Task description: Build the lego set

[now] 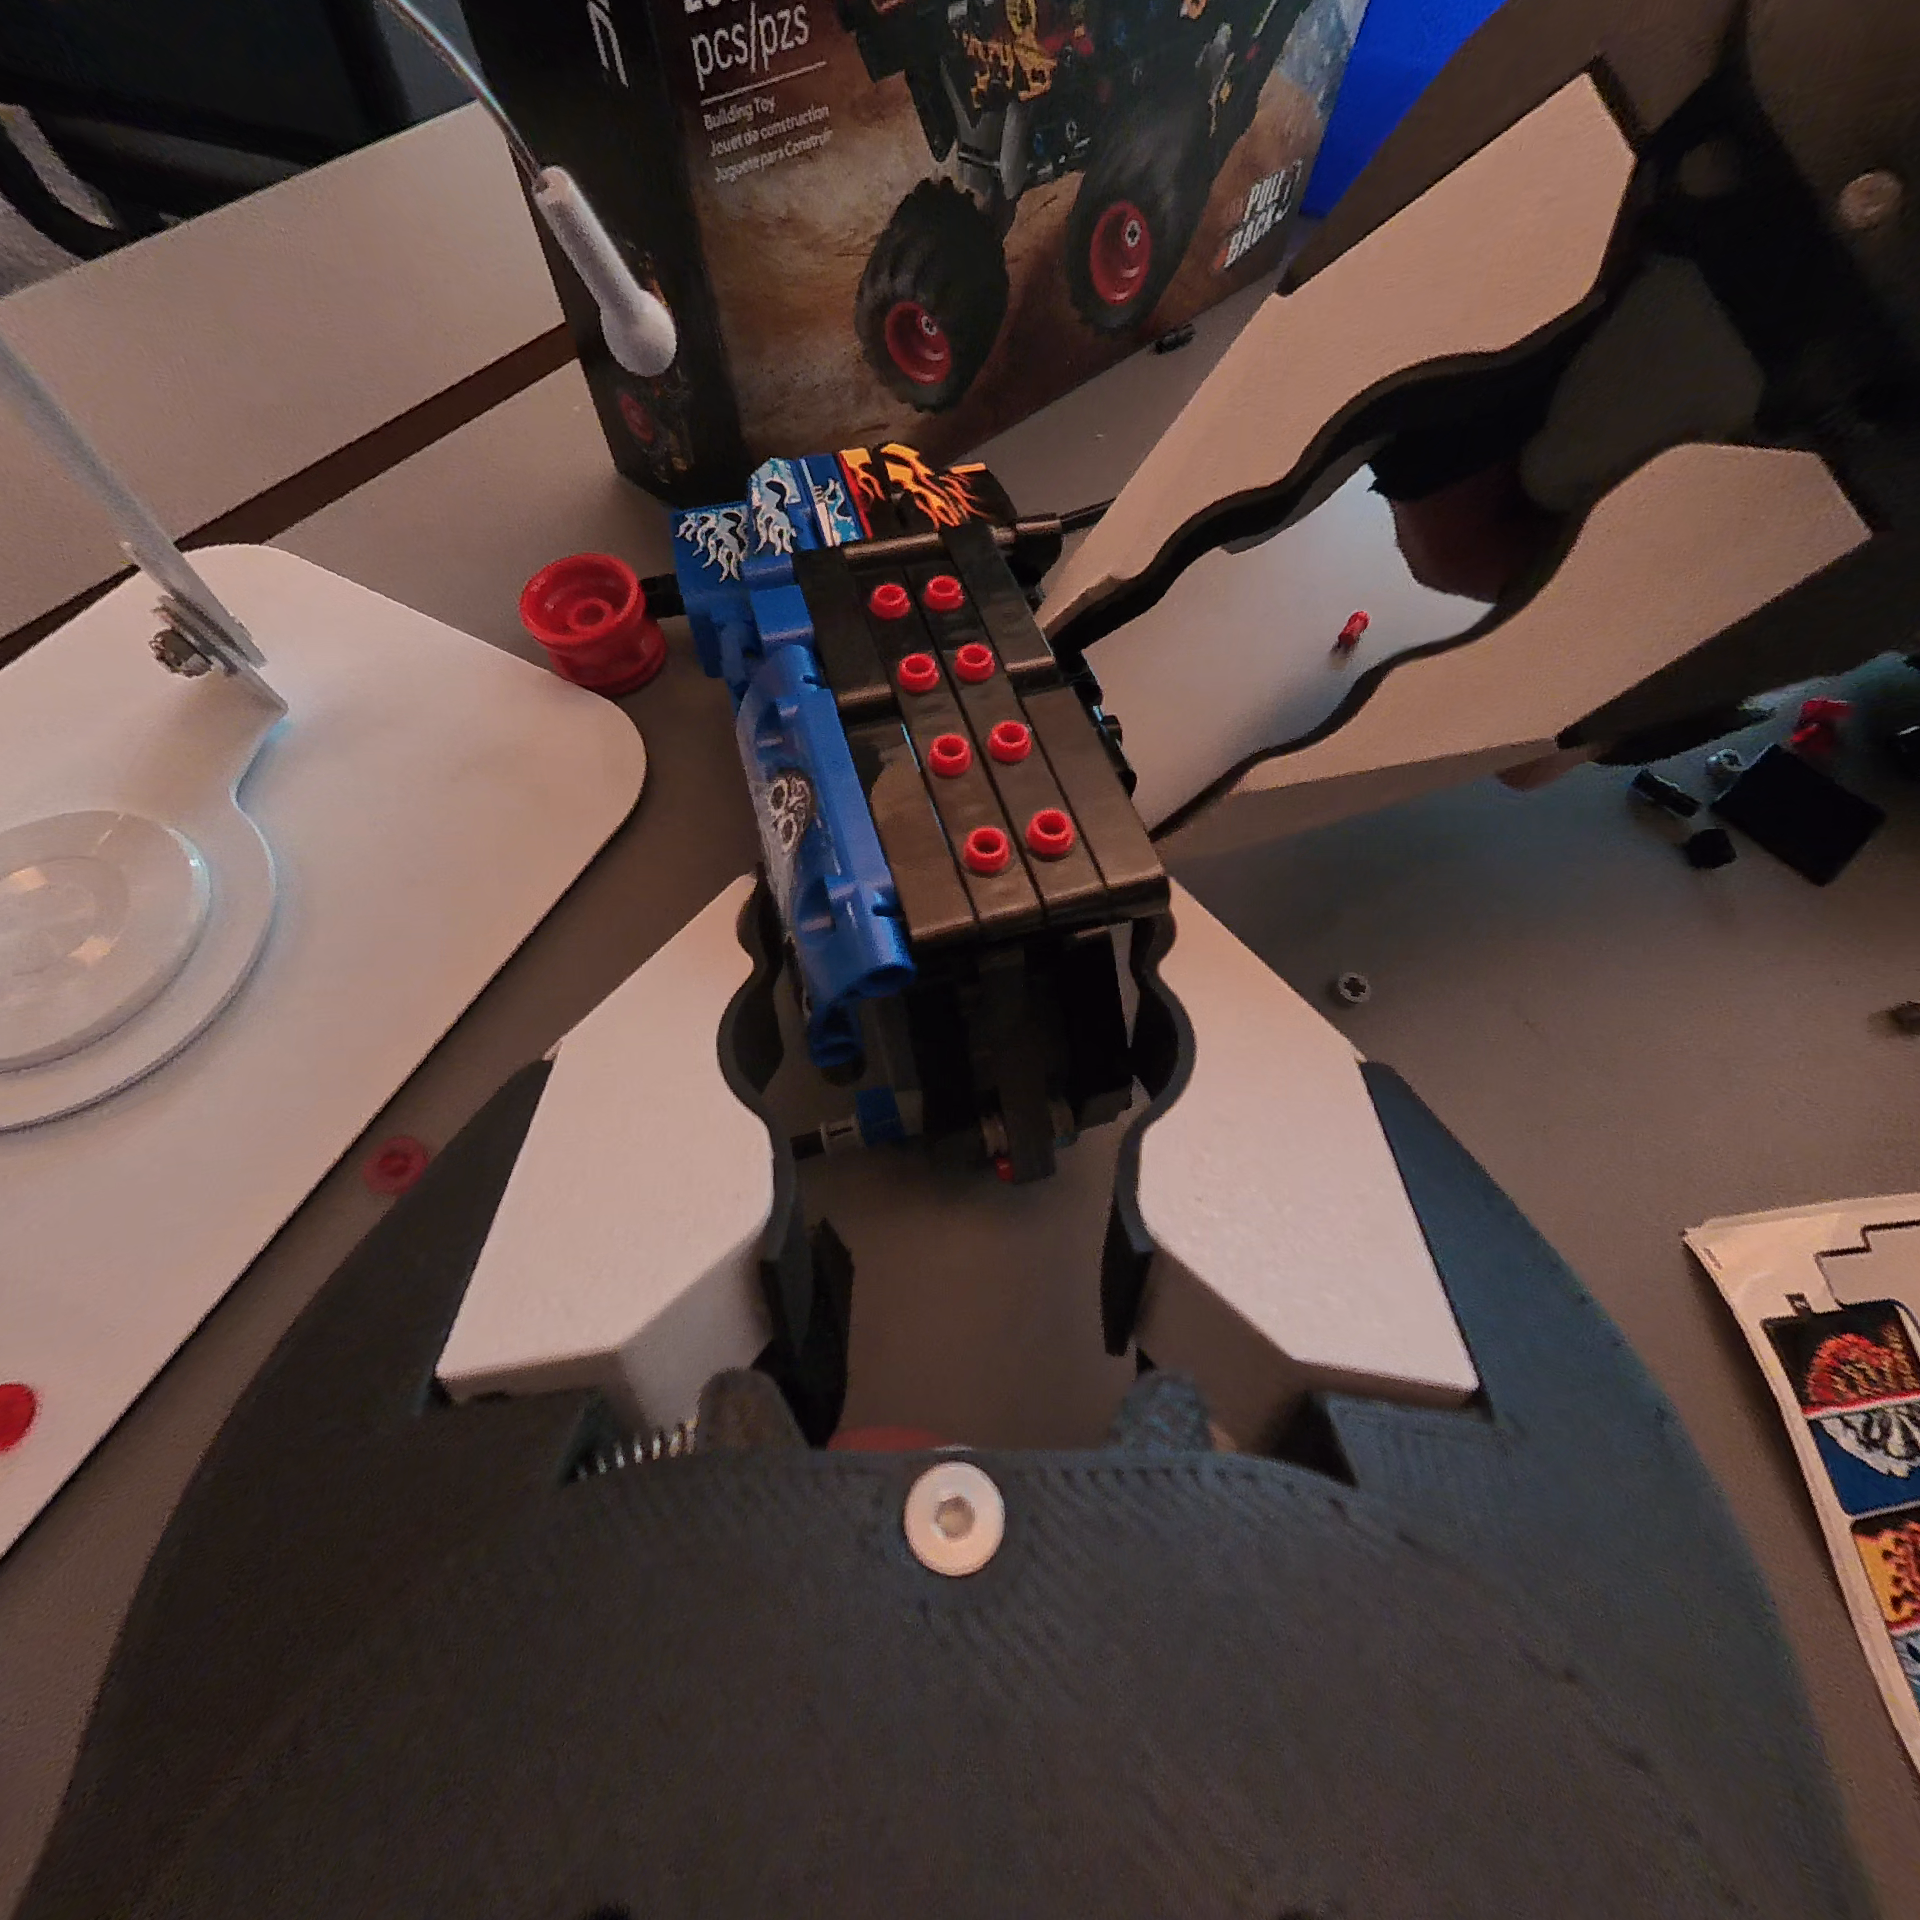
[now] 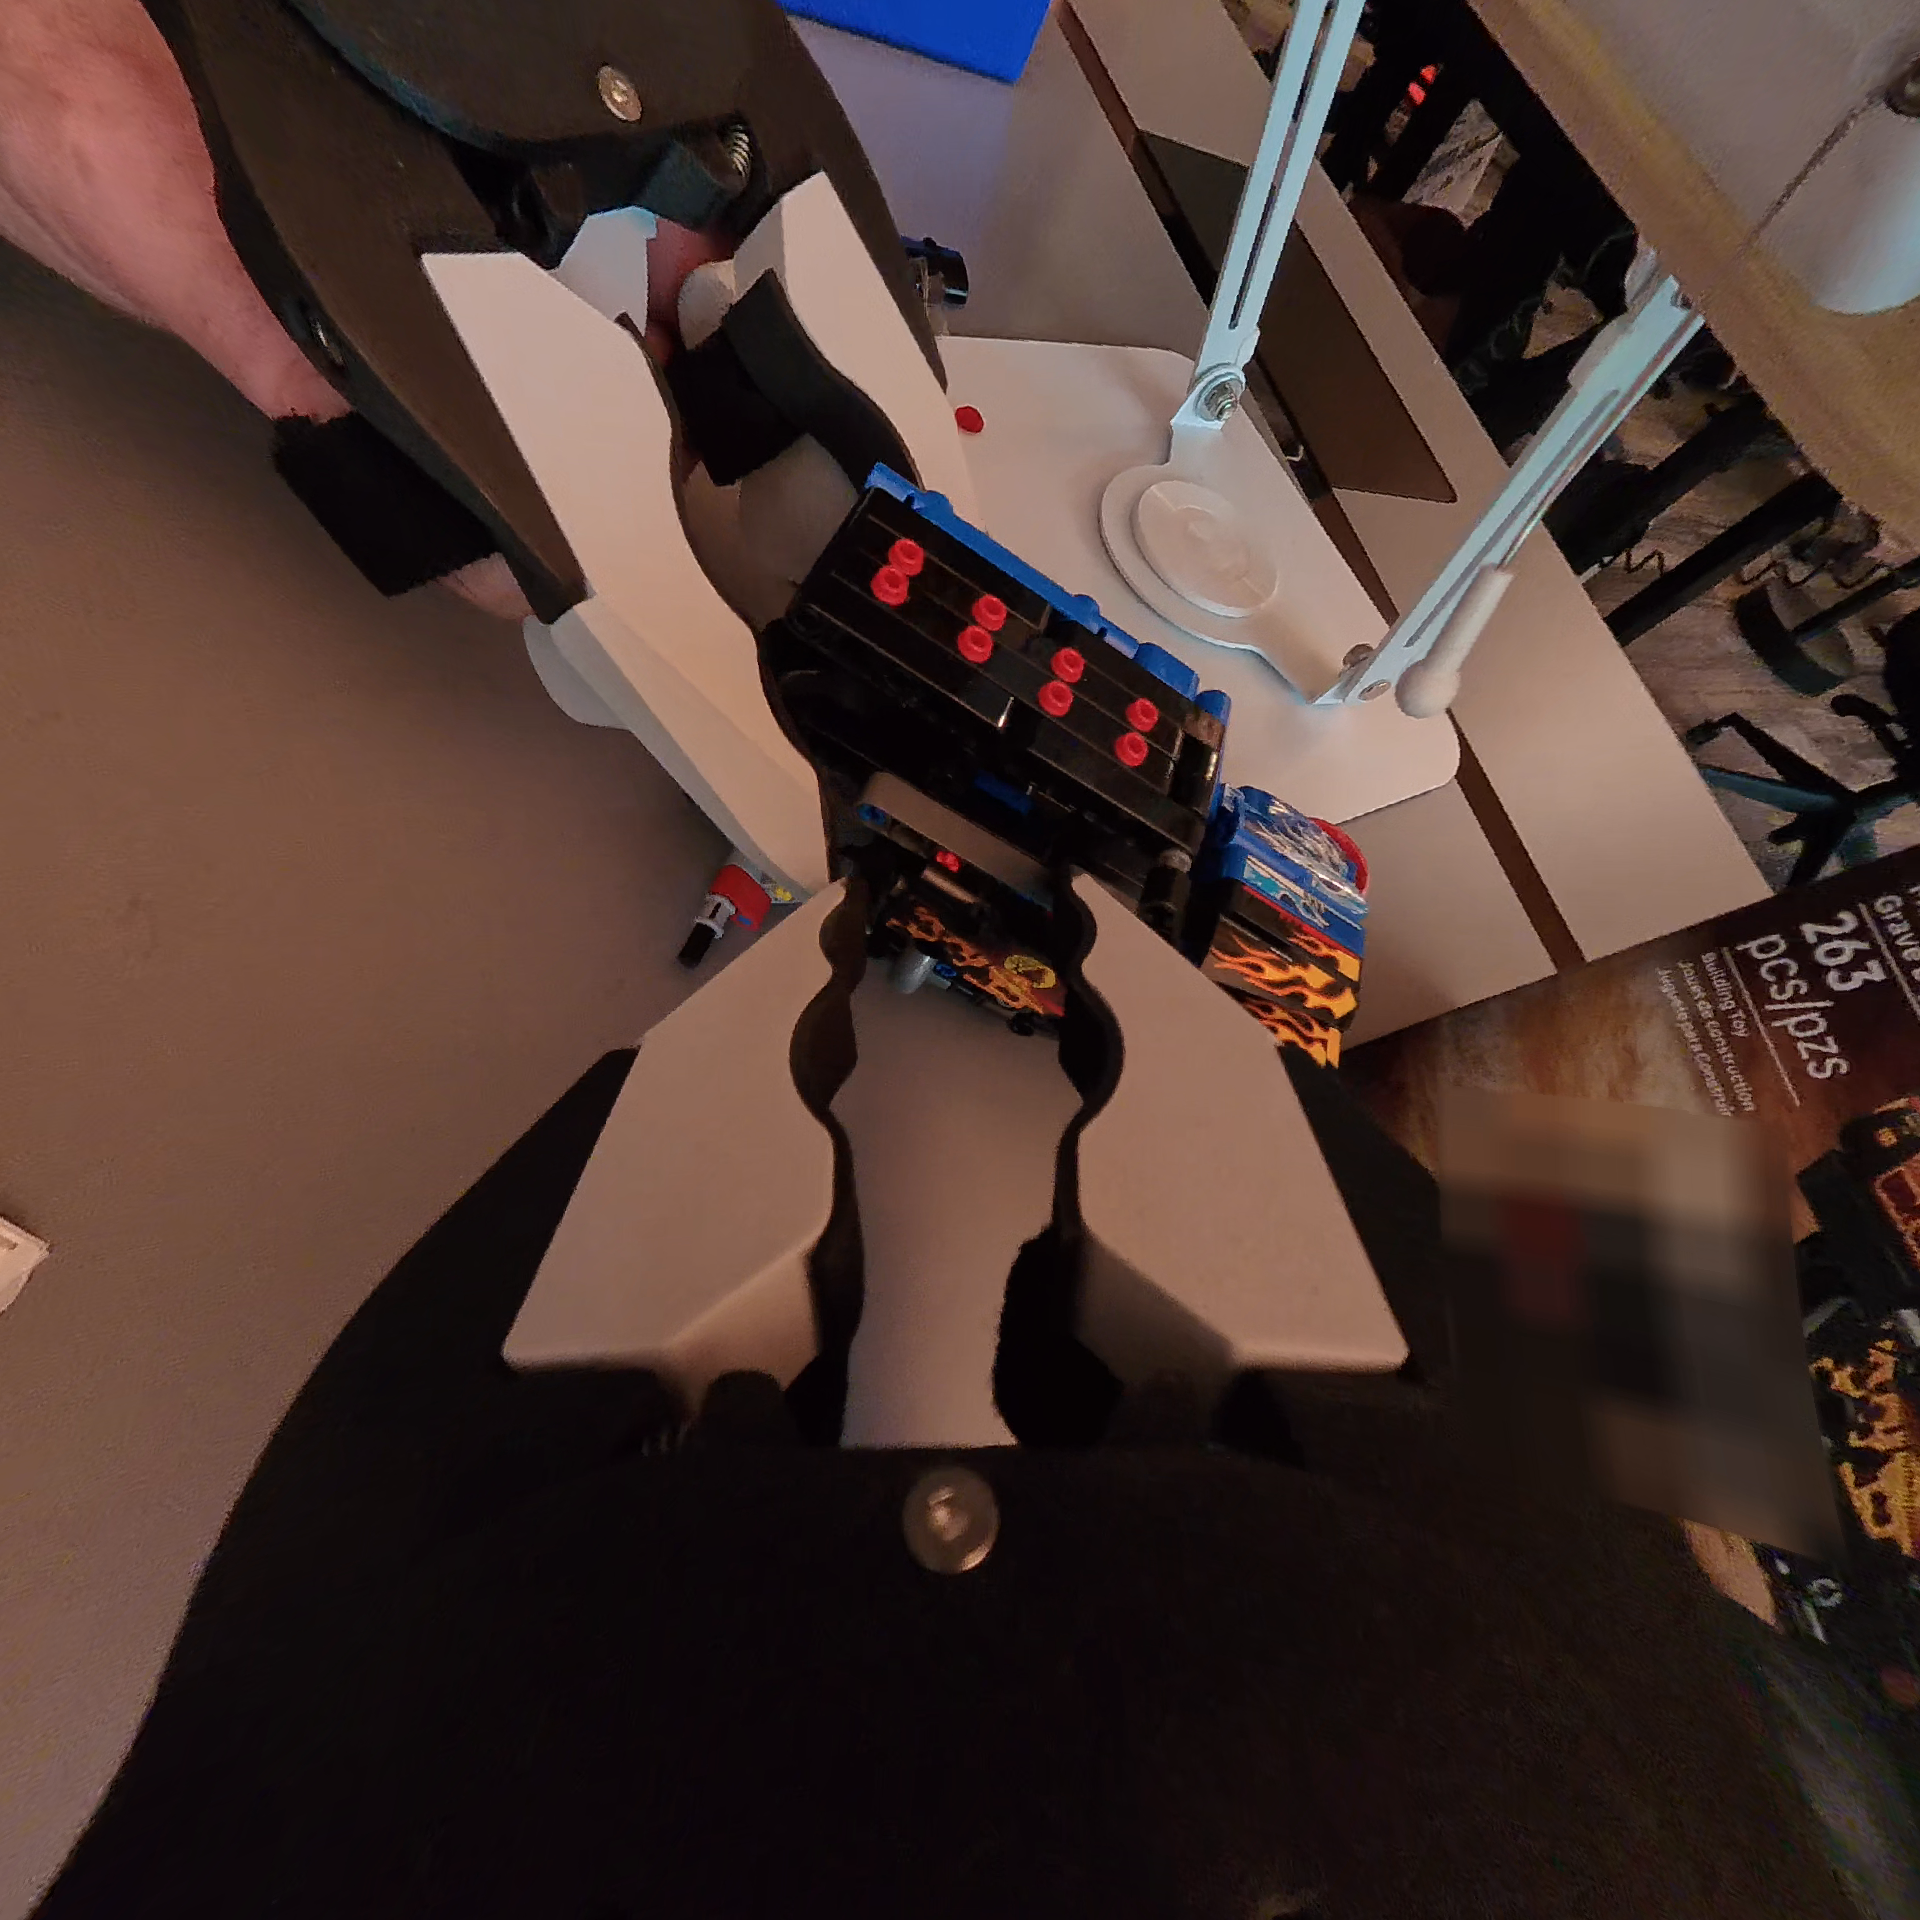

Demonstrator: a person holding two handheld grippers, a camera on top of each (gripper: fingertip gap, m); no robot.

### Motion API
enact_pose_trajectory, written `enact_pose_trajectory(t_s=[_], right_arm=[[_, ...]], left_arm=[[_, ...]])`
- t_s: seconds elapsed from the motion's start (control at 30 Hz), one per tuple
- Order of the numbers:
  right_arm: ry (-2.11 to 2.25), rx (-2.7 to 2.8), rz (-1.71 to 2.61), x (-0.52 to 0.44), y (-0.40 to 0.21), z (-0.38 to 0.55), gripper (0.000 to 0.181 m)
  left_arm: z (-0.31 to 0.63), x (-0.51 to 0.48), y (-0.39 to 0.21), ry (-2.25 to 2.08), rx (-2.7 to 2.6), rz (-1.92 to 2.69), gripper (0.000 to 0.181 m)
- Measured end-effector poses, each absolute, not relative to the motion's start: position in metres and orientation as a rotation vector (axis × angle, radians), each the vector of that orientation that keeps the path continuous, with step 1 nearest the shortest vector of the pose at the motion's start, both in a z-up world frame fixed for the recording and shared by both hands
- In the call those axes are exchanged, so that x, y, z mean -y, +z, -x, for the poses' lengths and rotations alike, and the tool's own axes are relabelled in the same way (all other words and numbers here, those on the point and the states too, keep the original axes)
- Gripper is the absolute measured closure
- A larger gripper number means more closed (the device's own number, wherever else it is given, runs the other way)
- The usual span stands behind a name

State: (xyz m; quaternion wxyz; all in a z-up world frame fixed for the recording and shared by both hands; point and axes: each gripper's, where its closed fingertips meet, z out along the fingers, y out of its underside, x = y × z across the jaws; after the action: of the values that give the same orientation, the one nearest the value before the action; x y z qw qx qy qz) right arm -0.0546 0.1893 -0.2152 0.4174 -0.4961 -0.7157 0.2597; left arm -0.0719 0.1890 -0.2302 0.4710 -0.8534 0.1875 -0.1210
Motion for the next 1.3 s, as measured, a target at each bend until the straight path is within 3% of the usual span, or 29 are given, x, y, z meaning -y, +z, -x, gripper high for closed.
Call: enact_pose_trajectory(t_s=[0.4, 1.3], right_arm=[[0.589, 1.737, 1.269, -0.1891, -0.2151, 0.0565, 0.149], [0.552, 1.792, 1.074, -0.1899, -0.2173, 0.0514, 0.153]], left_arm=[[0.0674, -0.1882, -0.2318, -0.334, -0.444, 2.088, 0.104], [0.0713, -0.1868, -0.2382, -0.348, -0.436, 2.1, 0.116]])
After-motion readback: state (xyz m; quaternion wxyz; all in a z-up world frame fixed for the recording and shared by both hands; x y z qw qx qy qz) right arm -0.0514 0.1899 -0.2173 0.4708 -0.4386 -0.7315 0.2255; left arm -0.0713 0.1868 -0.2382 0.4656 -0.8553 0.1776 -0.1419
